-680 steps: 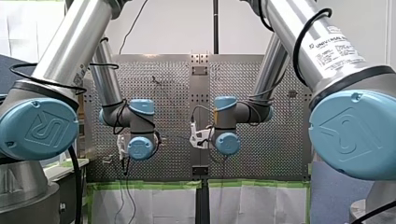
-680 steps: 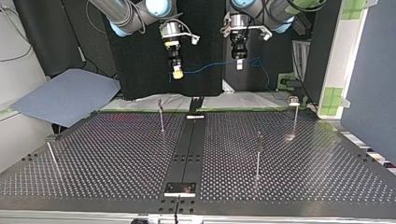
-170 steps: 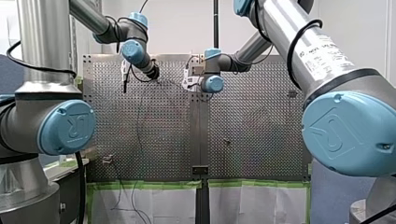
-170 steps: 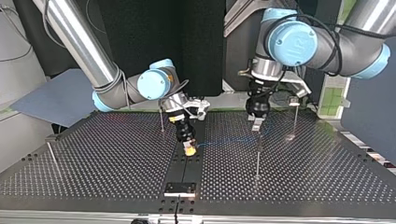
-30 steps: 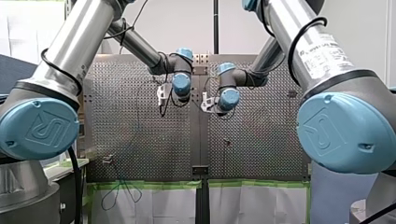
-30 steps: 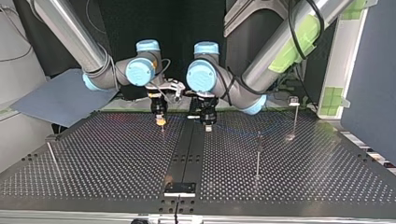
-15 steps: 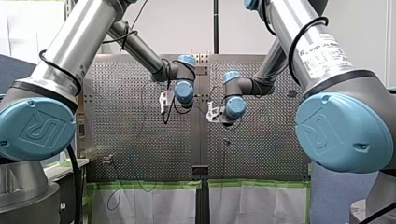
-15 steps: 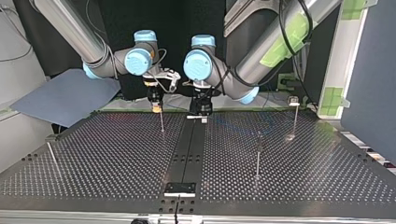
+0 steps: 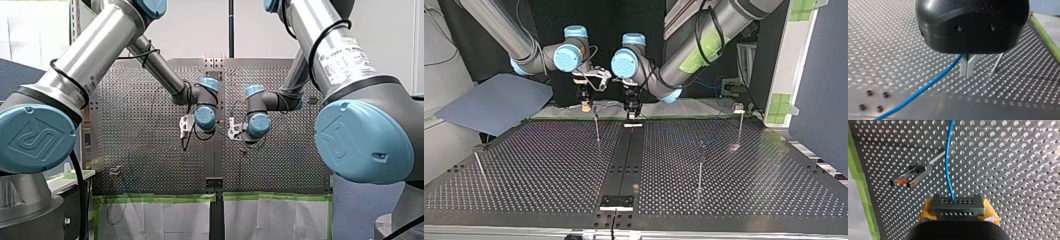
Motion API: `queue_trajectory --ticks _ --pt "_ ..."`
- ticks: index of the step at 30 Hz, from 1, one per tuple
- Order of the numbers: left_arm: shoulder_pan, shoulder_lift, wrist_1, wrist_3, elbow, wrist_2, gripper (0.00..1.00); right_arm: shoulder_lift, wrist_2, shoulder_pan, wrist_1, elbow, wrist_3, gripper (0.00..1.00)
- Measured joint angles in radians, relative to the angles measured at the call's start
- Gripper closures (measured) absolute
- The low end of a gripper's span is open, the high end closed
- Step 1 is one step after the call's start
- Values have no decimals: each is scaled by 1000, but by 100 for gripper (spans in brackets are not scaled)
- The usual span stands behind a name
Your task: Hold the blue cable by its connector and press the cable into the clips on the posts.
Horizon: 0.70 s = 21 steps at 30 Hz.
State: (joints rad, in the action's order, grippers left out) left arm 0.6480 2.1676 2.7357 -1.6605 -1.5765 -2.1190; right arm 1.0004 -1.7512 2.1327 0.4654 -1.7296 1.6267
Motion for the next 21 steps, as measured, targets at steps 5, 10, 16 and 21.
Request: queue_trajectory --ticks 5,10,16,21 --pt "11 42 -32 -3 0 6 100 -1 3 -17 44 -14 1 100" --pt "17 79 -65 -6 0 20 100 -8 8 -32 81 -26 1 100" --pt "23 100 -102 -14 0 24 100 -42 12 -46 93 -33 -8 100" --pt "35 118 -120 -25 0 25 100 -72 17 -61 125 -53 -11 100"
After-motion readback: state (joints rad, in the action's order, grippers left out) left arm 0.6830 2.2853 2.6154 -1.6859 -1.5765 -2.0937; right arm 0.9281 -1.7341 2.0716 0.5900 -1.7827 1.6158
